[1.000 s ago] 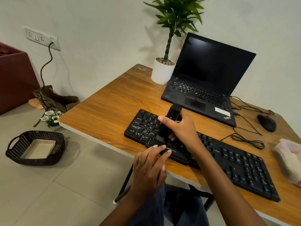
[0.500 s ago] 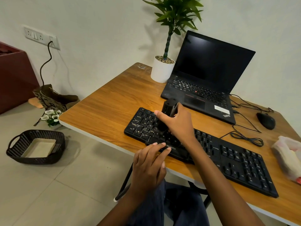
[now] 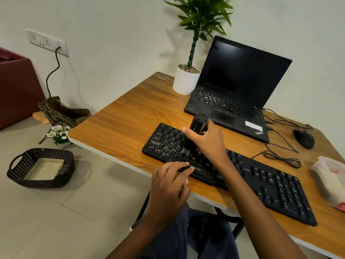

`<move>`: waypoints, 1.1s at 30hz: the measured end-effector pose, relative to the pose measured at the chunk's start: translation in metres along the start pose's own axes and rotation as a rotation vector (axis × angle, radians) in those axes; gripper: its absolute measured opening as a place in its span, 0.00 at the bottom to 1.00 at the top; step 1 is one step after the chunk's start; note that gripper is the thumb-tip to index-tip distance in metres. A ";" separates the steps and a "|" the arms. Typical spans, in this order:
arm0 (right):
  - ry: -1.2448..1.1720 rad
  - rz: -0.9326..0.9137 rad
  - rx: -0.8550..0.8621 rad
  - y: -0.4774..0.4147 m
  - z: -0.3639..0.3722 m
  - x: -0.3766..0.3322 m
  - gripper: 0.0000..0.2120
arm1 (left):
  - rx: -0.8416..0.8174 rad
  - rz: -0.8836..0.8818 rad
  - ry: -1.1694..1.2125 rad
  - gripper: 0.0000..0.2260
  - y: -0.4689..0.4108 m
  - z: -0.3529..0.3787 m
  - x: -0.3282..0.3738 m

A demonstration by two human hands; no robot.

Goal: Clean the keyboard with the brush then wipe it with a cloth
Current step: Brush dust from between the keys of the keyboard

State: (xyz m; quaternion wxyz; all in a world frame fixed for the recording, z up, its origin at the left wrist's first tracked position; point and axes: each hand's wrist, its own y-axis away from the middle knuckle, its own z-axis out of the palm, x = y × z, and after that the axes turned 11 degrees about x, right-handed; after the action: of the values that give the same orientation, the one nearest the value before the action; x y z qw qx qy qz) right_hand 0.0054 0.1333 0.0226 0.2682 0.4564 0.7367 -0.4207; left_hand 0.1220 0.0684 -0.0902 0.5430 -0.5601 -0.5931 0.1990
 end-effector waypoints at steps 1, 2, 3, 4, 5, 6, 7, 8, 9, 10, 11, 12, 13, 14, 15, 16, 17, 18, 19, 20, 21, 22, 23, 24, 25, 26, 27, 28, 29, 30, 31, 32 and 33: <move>-0.008 0.000 0.023 -0.001 -0.003 0.001 0.15 | 0.011 -0.021 0.013 0.14 -0.008 -0.003 -0.004; -0.038 0.007 0.028 -0.001 -0.005 0.001 0.14 | 0.022 -0.046 0.007 0.14 -0.017 -0.006 -0.010; -0.069 0.015 0.011 0.000 -0.006 0.002 0.14 | 0.021 -0.077 -0.023 0.16 -0.026 -0.010 -0.019; -0.088 0.027 -0.023 0.001 -0.008 0.002 0.14 | -0.001 -0.106 -0.071 0.20 -0.038 -0.014 -0.028; -0.093 0.044 -0.067 0.002 -0.010 0.003 0.15 | -0.059 -0.138 -0.123 0.27 -0.049 -0.018 -0.039; -0.092 0.066 -0.111 0.001 -0.012 0.003 0.16 | -0.161 -0.176 -0.162 0.35 -0.059 -0.022 -0.048; -0.086 0.090 -0.149 0.000 -0.014 0.005 0.17 | -0.291 -0.230 -0.177 0.43 -0.068 -0.026 -0.056; -0.081 0.110 -0.178 -0.002 -0.015 0.006 0.17 | -0.412 -0.276 -0.179 0.49 -0.073 -0.028 -0.062; -0.075 0.125 -0.201 -0.004 -0.017 0.007 0.18 | -0.492 -0.287 -0.189 0.53 -0.076 -0.028 -0.066; -0.073 0.131 -0.219 -0.005 -0.018 0.008 0.18 | -0.528 -0.277 -0.204 0.54 -0.077 -0.028 -0.069; -0.071 0.128 -0.233 -0.006 -0.018 0.008 0.18 | -0.535 -0.269 -0.209 0.55 -0.077 -0.027 -0.069; -0.065 0.122 -0.248 -0.007 -0.019 0.007 0.17 | -0.525 -0.273 -0.203 0.55 -0.076 -0.026 -0.069; -0.056 0.116 -0.265 -0.007 -0.020 0.006 0.16 | -0.510 -0.283 -0.194 0.55 -0.075 -0.026 -0.068; -0.040 0.106 -0.278 -0.009 -0.021 0.004 0.15 | -0.496 -0.288 -0.186 0.56 -0.075 -0.027 -0.066; -0.016 0.093 -0.274 -0.011 -0.021 0.003 0.15 | -0.485 -0.290 -0.181 0.57 -0.075 -0.027 -0.065; 0.018 0.079 -0.239 -0.013 -0.020 0.003 0.15 | -0.479 -0.292 -0.173 0.58 -0.075 -0.028 -0.064; 0.054 0.069 -0.177 -0.016 -0.018 0.003 0.15 | -0.476 -0.296 -0.164 0.58 -0.076 -0.030 -0.064; 0.075 0.064 -0.110 -0.017 -0.014 0.004 0.16 | -0.474 -0.302 -0.152 0.59 -0.077 -0.031 -0.063; 0.072 0.059 -0.066 -0.017 -0.010 0.004 0.17 | -0.472 -0.311 -0.142 0.59 -0.078 -0.031 -0.062; 0.055 0.052 -0.059 -0.014 -0.006 0.004 0.17 | -0.469 -0.319 -0.137 0.59 -0.078 -0.032 -0.060; 0.033 0.049 -0.085 -0.010 -0.003 0.003 0.18 | -0.467 -0.326 -0.137 0.59 -0.079 -0.033 -0.058; 0.011 0.058 -0.128 -0.006 -0.001 0.002 0.17 | -0.467 -0.334 -0.142 0.59 -0.080 -0.035 -0.055; -0.001 0.074 -0.172 -0.003 -0.001 0.001 0.16 | -0.472 -0.347 -0.149 0.57 -0.081 -0.037 -0.053; 0.005 0.087 -0.202 -0.003 -0.004 0.000 0.15 | -0.476 -0.361 -0.158 0.55 -0.082 -0.038 -0.050; 0.025 0.094 -0.212 -0.005 -0.007 -0.001 0.15 | -0.481 -0.372 -0.165 0.54 -0.084 -0.038 -0.048; 0.047 0.095 -0.203 -0.008 -0.009 -0.002 0.15 | -0.489 -0.379 -0.171 0.54 -0.085 -0.039 -0.045; 0.069 0.087 -0.177 -0.010 -0.009 -0.002 0.15 | -0.501 -0.384 -0.175 0.53 -0.086 -0.040 -0.044; 0.089 0.067 -0.145 -0.010 -0.008 -0.002 0.16 | -0.511 -0.386 -0.179 0.53 -0.087 -0.041 -0.043; 0.102 0.037 -0.113 -0.007 -0.005 -0.003 0.16 | -0.517 -0.387 -0.181 0.53 -0.087 -0.041 -0.042; 0.103 0.008 -0.096 -0.003 -0.003 -0.003 0.15 | -0.518 -0.386 -0.180 0.53 -0.087 -0.041 -0.042; 0.081 -0.010 -0.107 0.001 -0.002 -0.004 0.14 | -0.518 -0.384 -0.177 0.53 -0.087 -0.042 -0.043; 0.036 0.000 -0.140 0.005 -0.002 -0.003 0.13 | -0.520 -0.383 -0.172 0.53 -0.087 -0.042 -0.043; -0.009 0.035 -0.188 0.007 -0.005 -0.002 0.13 | -0.523 -0.383 -0.168 0.53 -0.087 -0.042 -0.043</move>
State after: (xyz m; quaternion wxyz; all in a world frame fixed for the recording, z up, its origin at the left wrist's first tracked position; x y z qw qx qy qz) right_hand 0.0124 0.1380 0.0244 0.3206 0.4399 0.7637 -0.3470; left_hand 0.1098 -0.0109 -0.0211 0.3577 -0.5404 -0.7613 -0.0203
